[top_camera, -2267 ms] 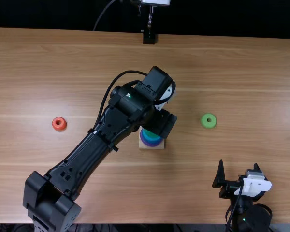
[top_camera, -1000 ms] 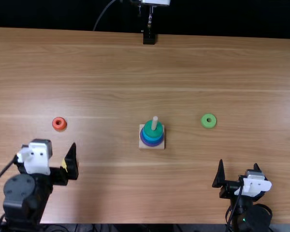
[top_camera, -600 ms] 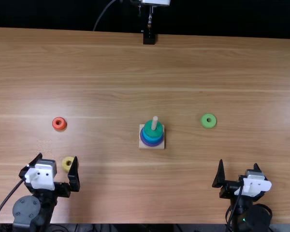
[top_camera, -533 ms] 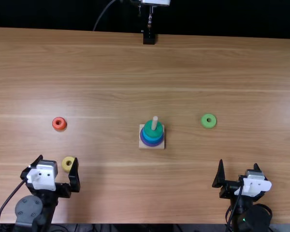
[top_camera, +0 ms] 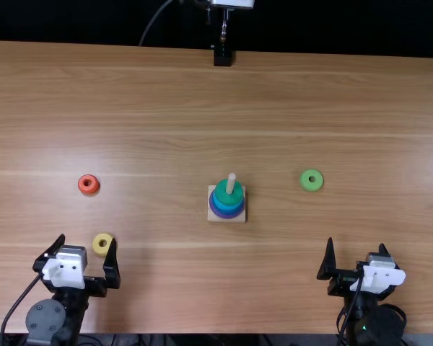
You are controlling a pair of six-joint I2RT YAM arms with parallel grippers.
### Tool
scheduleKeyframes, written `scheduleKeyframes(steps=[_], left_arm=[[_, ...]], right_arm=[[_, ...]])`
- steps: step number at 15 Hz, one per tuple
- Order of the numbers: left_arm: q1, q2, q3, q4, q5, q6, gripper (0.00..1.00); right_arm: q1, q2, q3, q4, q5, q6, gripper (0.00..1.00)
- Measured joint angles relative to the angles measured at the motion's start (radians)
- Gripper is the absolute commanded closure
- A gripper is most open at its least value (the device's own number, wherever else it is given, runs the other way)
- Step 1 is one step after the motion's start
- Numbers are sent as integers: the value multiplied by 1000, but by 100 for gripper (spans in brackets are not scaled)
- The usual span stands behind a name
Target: Build the Hanoi tower: stack the rings onto the peg from bottom to top in this color order: purple, dark blue, light blue, dark green, light green, yellow, orange.
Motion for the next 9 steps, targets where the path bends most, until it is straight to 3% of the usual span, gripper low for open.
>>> scheduleKeyframes(steps=[5,9], left_arm=[[0,-44,-6,2,0,0,0],[14,-44,21,-126,-1,0,0]], right_arm=[[0,0,0,1,0,0,0],[0,0,-1,0,0,0,0]])
